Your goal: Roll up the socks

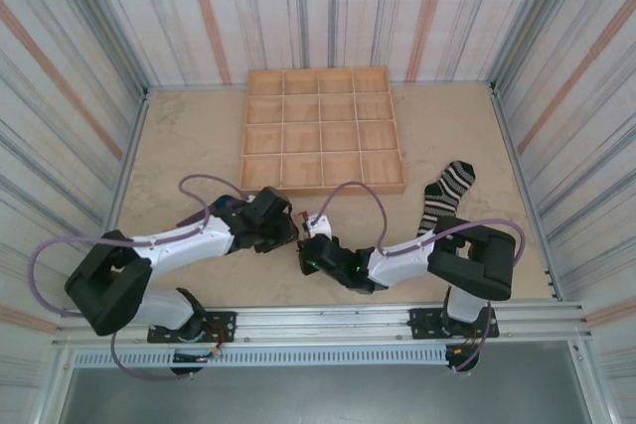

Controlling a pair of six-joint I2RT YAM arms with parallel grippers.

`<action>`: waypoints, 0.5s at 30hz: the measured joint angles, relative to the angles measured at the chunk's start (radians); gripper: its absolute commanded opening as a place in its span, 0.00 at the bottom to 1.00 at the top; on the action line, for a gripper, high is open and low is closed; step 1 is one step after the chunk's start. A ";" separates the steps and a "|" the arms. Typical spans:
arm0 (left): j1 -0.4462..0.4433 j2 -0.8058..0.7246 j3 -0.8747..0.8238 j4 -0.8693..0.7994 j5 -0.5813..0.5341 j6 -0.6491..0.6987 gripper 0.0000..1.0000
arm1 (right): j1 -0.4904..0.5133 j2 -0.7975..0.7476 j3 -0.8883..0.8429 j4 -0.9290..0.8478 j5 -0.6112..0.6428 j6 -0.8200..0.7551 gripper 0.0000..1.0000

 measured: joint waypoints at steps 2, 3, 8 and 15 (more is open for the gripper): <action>0.000 -0.055 -0.029 0.026 0.000 0.010 0.66 | -0.061 -0.008 -0.064 0.116 -0.103 0.051 0.00; 0.000 -0.080 -0.043 0.039 -0.001 0.017 0.67 | -0.089 -0.008 -0.092 0.172 -0.148 0.078 0.00; 0.006 -0.173 -0.112 0.121 -0.001 0.048 0.67 | -0.193 0.015 -0.195 0.389 -0.334 0.220 0.00; 0.006 -0.148 -0.196 0.266 0.022 0.065 0.66 | -0.285 0.134 -0.277 0.684 -0.512 0.416 0.00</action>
